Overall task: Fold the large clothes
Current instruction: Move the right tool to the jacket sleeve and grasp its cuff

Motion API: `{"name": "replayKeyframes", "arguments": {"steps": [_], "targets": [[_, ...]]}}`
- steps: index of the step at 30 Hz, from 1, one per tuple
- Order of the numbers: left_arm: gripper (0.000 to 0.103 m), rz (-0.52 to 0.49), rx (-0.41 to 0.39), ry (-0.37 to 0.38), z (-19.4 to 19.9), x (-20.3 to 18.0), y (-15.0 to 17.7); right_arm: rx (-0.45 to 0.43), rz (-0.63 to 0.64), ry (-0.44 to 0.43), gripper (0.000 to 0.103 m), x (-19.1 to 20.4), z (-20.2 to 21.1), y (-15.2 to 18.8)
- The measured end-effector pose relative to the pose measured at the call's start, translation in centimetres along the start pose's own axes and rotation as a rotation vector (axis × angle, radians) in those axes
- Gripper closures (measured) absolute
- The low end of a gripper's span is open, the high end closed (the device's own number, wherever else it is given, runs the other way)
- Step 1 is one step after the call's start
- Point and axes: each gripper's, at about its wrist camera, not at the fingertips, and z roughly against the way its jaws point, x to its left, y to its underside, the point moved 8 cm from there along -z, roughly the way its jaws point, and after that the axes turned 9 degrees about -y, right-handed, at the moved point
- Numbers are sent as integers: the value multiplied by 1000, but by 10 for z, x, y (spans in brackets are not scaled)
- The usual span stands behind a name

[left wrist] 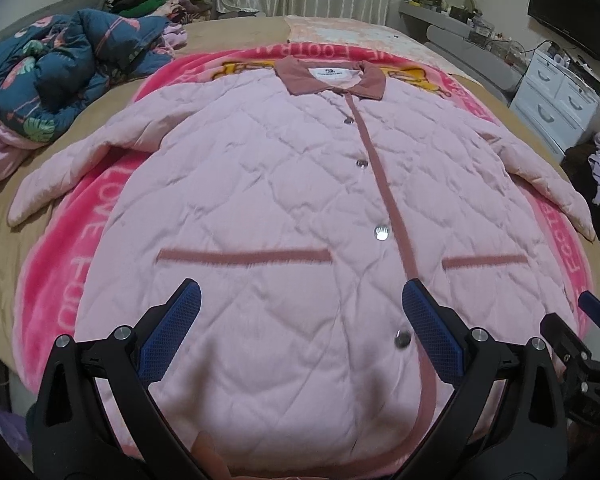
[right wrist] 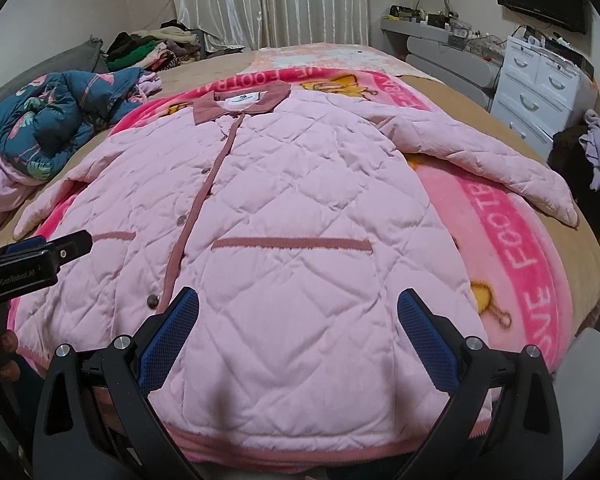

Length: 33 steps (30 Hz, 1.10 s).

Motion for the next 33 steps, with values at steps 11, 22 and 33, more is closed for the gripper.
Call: {"name": "replayKeyframes", "arguments": {"steps": [11,22,33], "targets": [[8,-27,4,-27,-30,-19,-46,-9,-45,36,4,-26,-24,-42],[8,-55,28,-35,-60,-40,-81,-22,-134,101,4,-79,-46,-80],[8,-120,49,14,-84,-99,-108,-40,-272,207,4,-169,-55,-98]]}}
